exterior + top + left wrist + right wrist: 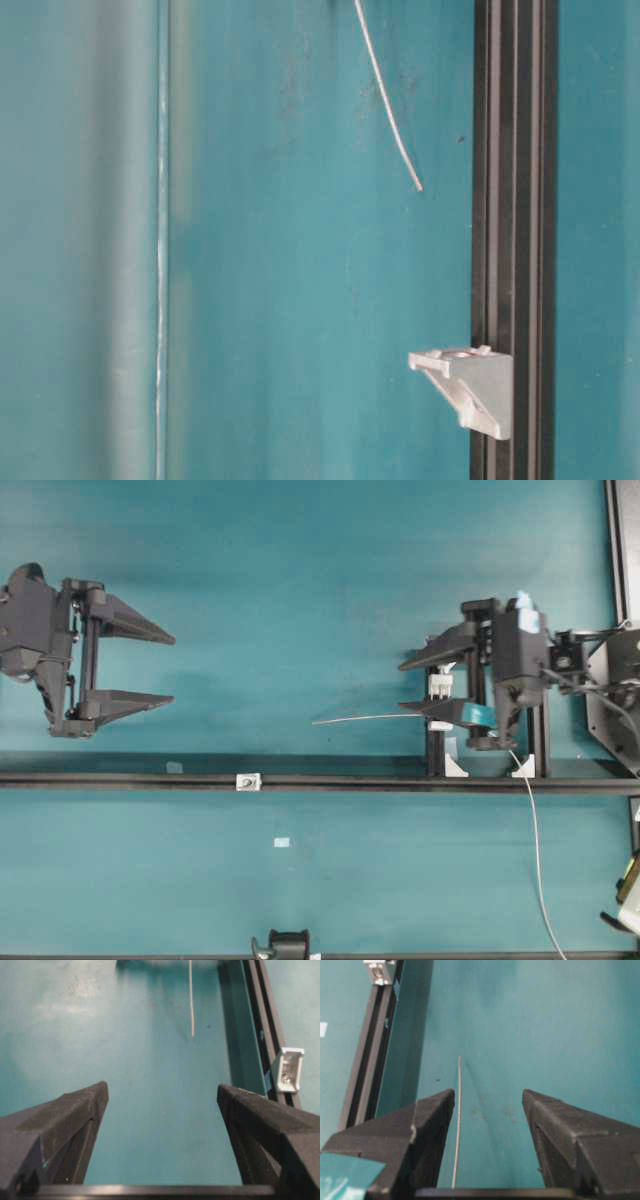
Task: Insert the wire into the hole on the left side and pull it with the left arm.
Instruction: 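Move the right gripper left toward the white wire near the clamp, then lower the right gripper and pinch the white wire near its free end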
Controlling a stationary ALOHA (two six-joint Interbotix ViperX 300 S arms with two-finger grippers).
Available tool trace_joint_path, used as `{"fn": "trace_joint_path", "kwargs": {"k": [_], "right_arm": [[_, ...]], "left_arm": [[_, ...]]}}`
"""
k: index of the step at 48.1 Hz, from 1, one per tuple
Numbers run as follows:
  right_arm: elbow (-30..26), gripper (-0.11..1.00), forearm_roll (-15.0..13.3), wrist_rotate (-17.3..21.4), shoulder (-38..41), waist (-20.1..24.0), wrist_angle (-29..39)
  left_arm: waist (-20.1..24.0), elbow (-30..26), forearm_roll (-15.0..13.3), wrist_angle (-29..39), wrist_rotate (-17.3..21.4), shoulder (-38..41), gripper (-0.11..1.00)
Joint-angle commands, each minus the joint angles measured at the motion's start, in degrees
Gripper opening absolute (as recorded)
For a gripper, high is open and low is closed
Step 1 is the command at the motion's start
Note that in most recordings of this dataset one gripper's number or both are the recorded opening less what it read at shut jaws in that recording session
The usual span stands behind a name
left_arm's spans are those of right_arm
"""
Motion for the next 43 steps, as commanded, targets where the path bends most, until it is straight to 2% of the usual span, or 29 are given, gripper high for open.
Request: {"fn": "trace_joint_path", "kwargs": {"k": [1,43], "right_arm": [[-2.02,0.66,-0.09,0.18,1.67,0.44,-0.18],[-5.98,0.66,0.26,0.62,12.3,0.97,-0.18]], "left_arm": [[-0.26,-1.32,-0.18,-0.44,0.0,0.18,0.82],[-0.09,-1.05,-0.18,-0.35,-0.35,0.35,0.82]]}}
